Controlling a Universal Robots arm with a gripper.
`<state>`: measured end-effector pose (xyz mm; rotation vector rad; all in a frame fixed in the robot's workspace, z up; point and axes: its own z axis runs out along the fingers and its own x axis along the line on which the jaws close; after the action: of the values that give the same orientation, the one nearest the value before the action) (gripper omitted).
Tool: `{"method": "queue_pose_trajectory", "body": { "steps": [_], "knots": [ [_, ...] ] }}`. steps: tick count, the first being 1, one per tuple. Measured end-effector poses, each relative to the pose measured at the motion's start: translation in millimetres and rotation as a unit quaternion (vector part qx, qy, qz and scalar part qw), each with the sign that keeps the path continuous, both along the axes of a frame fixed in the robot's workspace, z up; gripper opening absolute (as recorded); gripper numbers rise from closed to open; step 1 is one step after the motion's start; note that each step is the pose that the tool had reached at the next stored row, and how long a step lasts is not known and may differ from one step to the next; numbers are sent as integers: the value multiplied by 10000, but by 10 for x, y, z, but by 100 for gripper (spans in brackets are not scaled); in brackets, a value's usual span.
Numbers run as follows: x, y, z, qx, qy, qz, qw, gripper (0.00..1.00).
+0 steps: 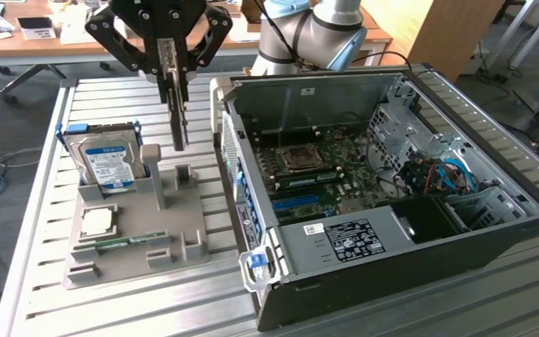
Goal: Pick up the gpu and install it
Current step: 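Pick up the gpu and move the gpu toward the slot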
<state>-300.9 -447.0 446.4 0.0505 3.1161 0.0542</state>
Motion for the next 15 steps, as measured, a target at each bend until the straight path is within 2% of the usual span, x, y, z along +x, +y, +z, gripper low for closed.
{"method": "queue_pose_trajectory", "body": {
  "steps": [15],
  "knots": [
    [60, 0, 0, 0, 0, 0, 10000, 27]
  ]
}}
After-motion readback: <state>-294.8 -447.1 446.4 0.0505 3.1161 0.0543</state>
